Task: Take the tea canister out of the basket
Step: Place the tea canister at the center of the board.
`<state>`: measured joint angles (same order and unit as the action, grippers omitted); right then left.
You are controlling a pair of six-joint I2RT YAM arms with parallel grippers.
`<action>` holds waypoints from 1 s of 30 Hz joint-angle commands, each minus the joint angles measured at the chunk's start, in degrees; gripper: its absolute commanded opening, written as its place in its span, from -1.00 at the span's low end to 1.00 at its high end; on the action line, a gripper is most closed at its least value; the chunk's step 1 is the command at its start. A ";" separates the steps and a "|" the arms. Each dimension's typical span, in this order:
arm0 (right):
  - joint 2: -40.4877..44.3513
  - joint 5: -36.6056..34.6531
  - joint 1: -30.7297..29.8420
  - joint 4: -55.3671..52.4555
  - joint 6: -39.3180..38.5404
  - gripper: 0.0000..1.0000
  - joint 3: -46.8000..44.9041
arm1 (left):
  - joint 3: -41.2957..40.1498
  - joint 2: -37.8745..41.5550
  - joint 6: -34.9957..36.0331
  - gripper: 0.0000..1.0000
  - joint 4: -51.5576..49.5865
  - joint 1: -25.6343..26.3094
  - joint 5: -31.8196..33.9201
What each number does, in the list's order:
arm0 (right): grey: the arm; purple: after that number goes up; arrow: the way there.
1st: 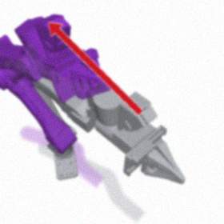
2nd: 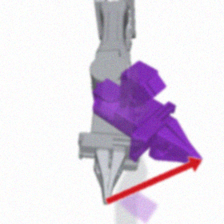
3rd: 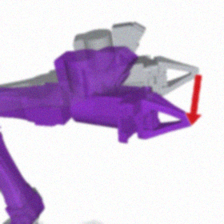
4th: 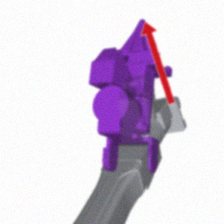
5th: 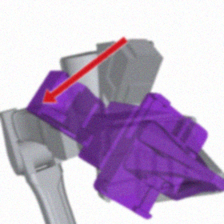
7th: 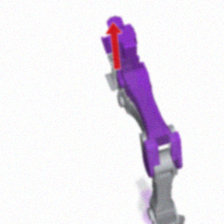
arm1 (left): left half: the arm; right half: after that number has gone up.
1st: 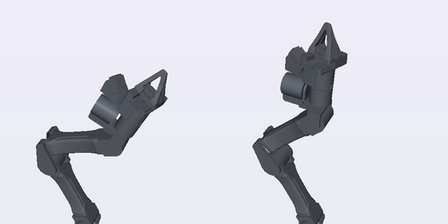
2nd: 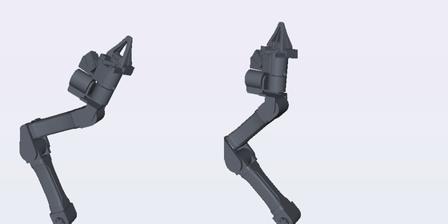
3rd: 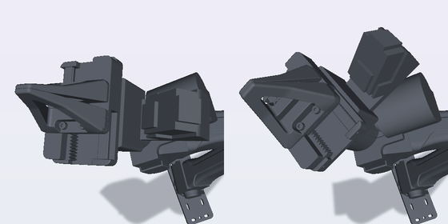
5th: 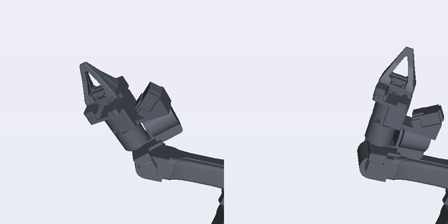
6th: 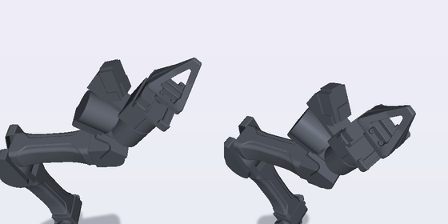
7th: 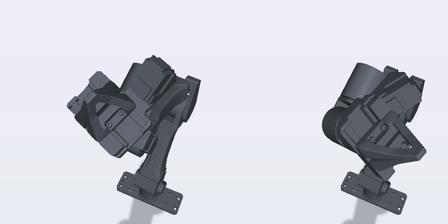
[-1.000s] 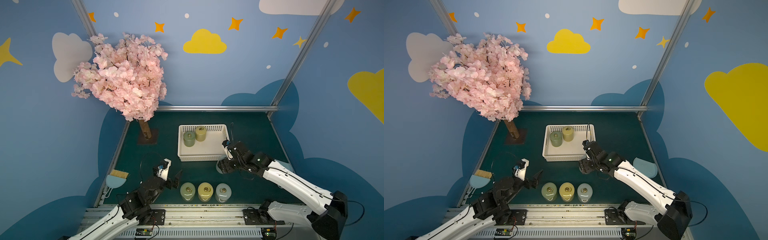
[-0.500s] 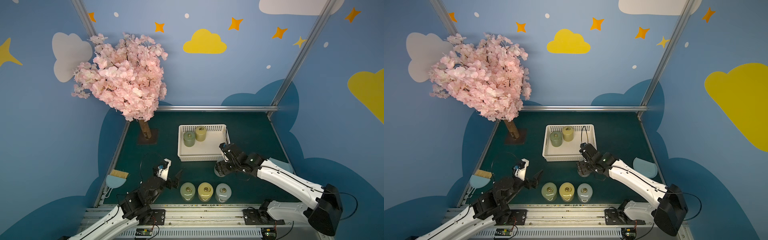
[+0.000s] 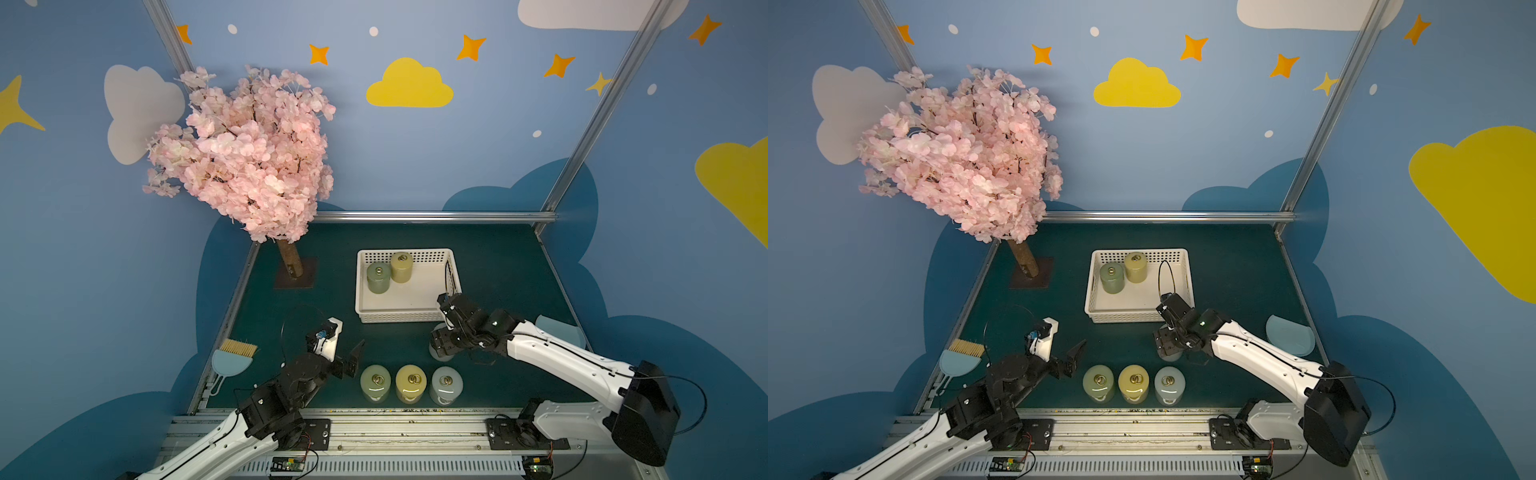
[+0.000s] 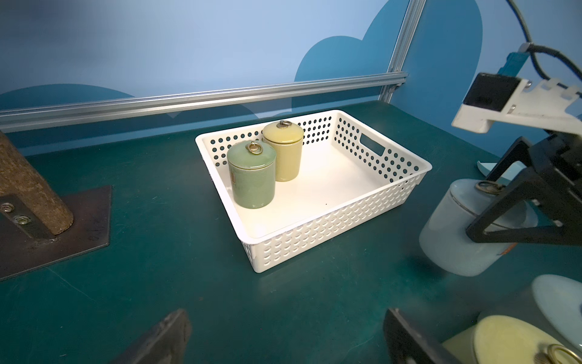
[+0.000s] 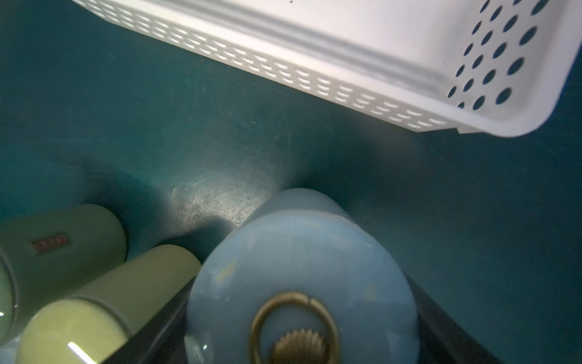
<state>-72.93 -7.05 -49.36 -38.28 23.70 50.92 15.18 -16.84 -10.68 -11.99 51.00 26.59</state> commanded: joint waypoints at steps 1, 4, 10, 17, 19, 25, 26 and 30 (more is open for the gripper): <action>-0.17 -0.75 -0.45 3.64 0.99 0.10 -0.02 | -0.34 0.49 0.45 1.00 0.47 -0.07 -0.12; -0.78 -1.03 -0.56 3.96 1.16 0.10 -0.44 | -0.34 0.49 0.43 1.00 0.47 -0.16 -0.10; -1.86 -1.51 -1.06 4.01 1.65 0.10 -0.90 | -0.37 0.49 0.47 1.00 0.49 -0.16 -0.12; -2.31 -2.12 -1.47 4.60 2.21 0.10 -1.77 | -0.45 0.49 0.47 1.00 0.47 -0.18 -0.07; -2.60 -2.26 -1.54 4.92 2.39 0.10 -2.17 | -0.50 0.42 0.48 1.00 0.50 -0.13 -0.11; -3.00 -2.10 -1.81 5.76 3.06 0.11 -3.25 | -0.49 0.50 0.48 1.00 0.48 -0.12 -0.07; -2.93 -2.13 -1.91 5.89 3.14 0.11 -3.43 | -0.44 0.51 0.47 1.00 0.47 -0.12 -0.05; -2.85 -2.11 -2.06 6.27 3.80 0.14 -4.28 | -0.43 0.54 0.44 1.00 0.47 -0.11 -0.05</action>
<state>-76.14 -8.56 -51.07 -35.16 26.46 47.53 15.18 -16.84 -10.68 -11.99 51.00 26.59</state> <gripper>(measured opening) 0.829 0.999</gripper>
